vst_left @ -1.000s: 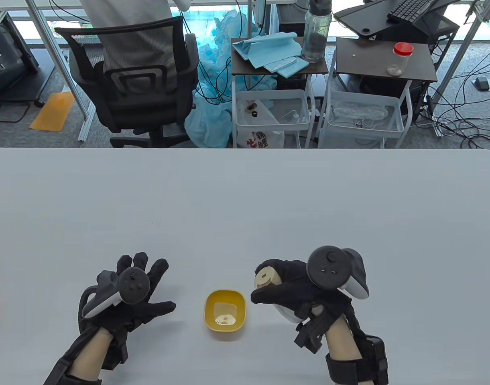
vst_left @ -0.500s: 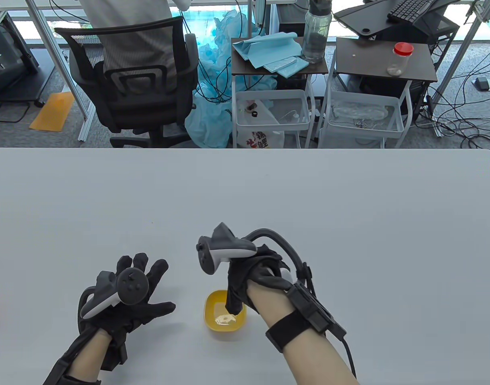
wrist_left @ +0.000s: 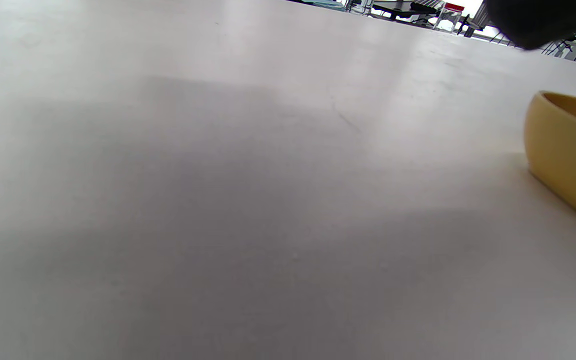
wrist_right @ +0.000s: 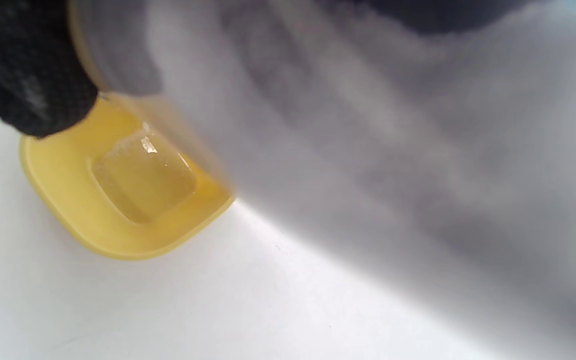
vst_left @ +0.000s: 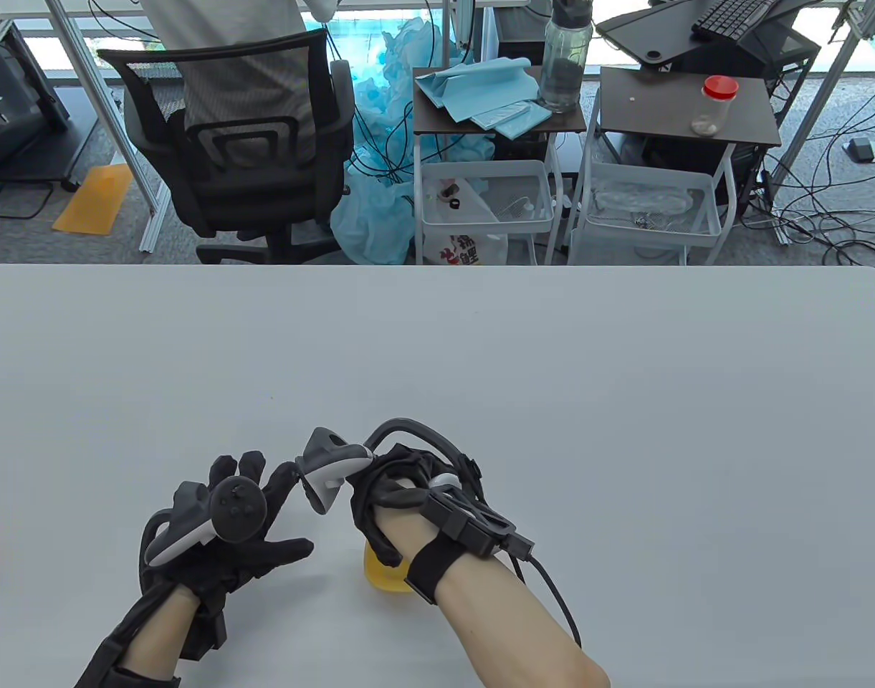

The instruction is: Invert dispenser and press with thumb onto small dish

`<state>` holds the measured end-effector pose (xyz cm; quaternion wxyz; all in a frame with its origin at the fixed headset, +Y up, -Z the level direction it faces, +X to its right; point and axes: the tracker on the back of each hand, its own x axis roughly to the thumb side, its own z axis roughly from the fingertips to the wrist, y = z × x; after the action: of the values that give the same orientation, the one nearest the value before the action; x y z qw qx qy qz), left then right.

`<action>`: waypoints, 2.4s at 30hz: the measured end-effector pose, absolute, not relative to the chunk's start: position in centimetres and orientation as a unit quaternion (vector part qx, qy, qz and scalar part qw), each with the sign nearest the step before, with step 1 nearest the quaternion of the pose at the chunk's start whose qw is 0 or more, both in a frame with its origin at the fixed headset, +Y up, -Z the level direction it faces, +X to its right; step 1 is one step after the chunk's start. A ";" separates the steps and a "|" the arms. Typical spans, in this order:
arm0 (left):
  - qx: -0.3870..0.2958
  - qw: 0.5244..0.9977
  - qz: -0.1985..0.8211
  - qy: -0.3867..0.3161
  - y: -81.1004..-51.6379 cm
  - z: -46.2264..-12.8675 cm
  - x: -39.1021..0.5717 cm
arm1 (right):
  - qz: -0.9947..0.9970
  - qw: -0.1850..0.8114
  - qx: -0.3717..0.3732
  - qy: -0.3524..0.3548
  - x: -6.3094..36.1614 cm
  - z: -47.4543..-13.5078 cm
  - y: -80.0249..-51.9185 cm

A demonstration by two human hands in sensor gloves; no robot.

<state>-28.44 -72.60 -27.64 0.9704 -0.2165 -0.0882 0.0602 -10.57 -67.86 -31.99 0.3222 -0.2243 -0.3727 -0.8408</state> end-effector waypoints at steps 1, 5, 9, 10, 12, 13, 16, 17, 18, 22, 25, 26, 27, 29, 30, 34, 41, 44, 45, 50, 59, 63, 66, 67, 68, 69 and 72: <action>-0.216 0.971 0.058 -0.087 -72.6 -27.6 -28.4 | -0.841 0.318 -0.224 -0.377 -10.5 -32.0 -67.9; -0.216 0.971 0.057 -0.084 -72.5 -27.6 -28.5 | -0.844 0.310 -0.228 -0.373 -10.1 -32.2 -68.0; -0.219 0.971 0.059 -0.081 -72.6 -27.7 -28.6 | -0.870 0.252 -0.236 -0.352 -8.3 -32.2 -66.5; -0.220 0.970 0.059 -0.081 -72.6 -27.7 -28.6 | -0.879 0.223 -0.239 -0.346 -7.7 -32.2 -66.0; -0.219 0.971 0.060 -0.080 -72.5 -27.7 -28.7 | -0.907 0.131 -0.254 -0.309 -6.0 -31.9 -64.4; -0.218 0.971 0.060 -0.080 -72.4 -27.7 -28.7 | -0.923 0.068 -0.262 -0.274 -4.9 -31.6 -63.3; -0.213 0.972 0.066 -0.076 -72.4 -27.8 -28.9 | -0.942 -0.098 -0.267 -0.177 -1.8 -30.7 -60.5; -0.214 0.972 0.067 -0.073 -72.5 -27.9 -29.0 | -0.942 -0.133 -0.266 -0.154 -1.0 -30.5 -60.0; -0.214 0.972 0.071 -0.070 -72.5 -28.0 -29.2 | -0.940 -0.186 -0.261 -0.120 0.3 -30.1 -59.2; -0.214 0.972 0.073 -0.065 -72.6 -28.0 -29.5 | -0.910 -0.339 -0.238 -0.003 4.9 -28.5 -57.9; -0.217 0.971 0.077 -0.063 -72.7 -28.1 -29.6 | -0.873 -0.426 -0.225 0.077 8.3 -27.2 -58.2; -0.220 0.970 0.076 -0.063 -72.7 -28.1 -29.5 | -0.859 -0.454 -0.211 0.110 9.4 -26.7 -58.6; -0.221 0.970 0.074 -0.064 -72.8 -28.1 -29.5 | -0.850 -0.467 -0.201 0.135 10.2 -26.3 -58.8; -0.222 0.970 0.073 -0.064 -72.8 -28.0 -29.5 | -0.827 -0.496 -0.197 0.178 12.1 -25.7 -59.8; -0.222 0.970 0.073 -0.064 -72.8 -28.0 -29.5 | -0.814 -0.513 -0.193 0.190 12.9 -25.4 -60.5; -0.219 0.971 0.070 -0.063 -72.8 -28.0 -29.5 | -0.799 -0.526 -0.181 0.227 14.6 -24.8 -62.8; -0.222 0.971 0.067 -0.064 -72.9 -28.0 -29.3 | -0.804 -0.532 -0.178 0.199 15.0 -25.3 -66.4; -0.219 0.971 0.066 -0.064 -72.9 -28.1 -29.3 | -0.806 -0.531 -0.175 0.196 15.2 -25.4 -67.0; -0.219 0.971 0.066 -0.064 -72.9 -28.1 -29.3 | -0.806 -0.531 -0.178 0.192 15.2 -25.4 -67.0; -0.221 0.971 0.066 -0.065 -72.9 -28.0 -29.3 | -0.810 -0.527 -0.184 0.177 14.9 -25.5 -66.9; -0.223 0.969 0.068 -0.077 -73.0 -27.8 -28.9 | -0.894 -0.392 -0.214 0.044 11.9 -26.5 -61.7; -0.222 0.969 0.070 -0.081 -73.0 -27.8 -28.9 | -0.938 -0.270 -0.206 -0.063 8.9 -28.1 -59.0; -0.221 0.969 0.070 -0.084 -73.1 -27.9 -28.9 | -0.954 -0.168 -0.206 -0.138 6.1 -29.4 -57.8; -0.221 0.969 0.070 -0.085 -73.0 -27.9 -28.9 | -0.956 -0.140 -0.209 -0.153 5.3 -29.6 -57.6; -0.222 0.969 0.071 -0.086 -73.1 -27.9 -28.9 | -0.957 -0.103 -0.208 -0.174 4.2 -30.0 -57.4; -0.222 0.969 0.072 -0.086 -73.1 -27.9 -28.9 | -0.956 -0.067 -0.208 -0.197 3.0 -30.4 -57.4; -0.222 0.969 0.071 -0.086 -73.1 -27.9 -28.9 | -0.944 0.045 -0.205 -0.255 -0.6 -31.0 -58.2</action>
<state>-28.87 -73.06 -27.87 0.9687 -0.2216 -0.0862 0.0708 -0.60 -58.20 -31.04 0.0453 -0.2053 -0.2548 -0.9439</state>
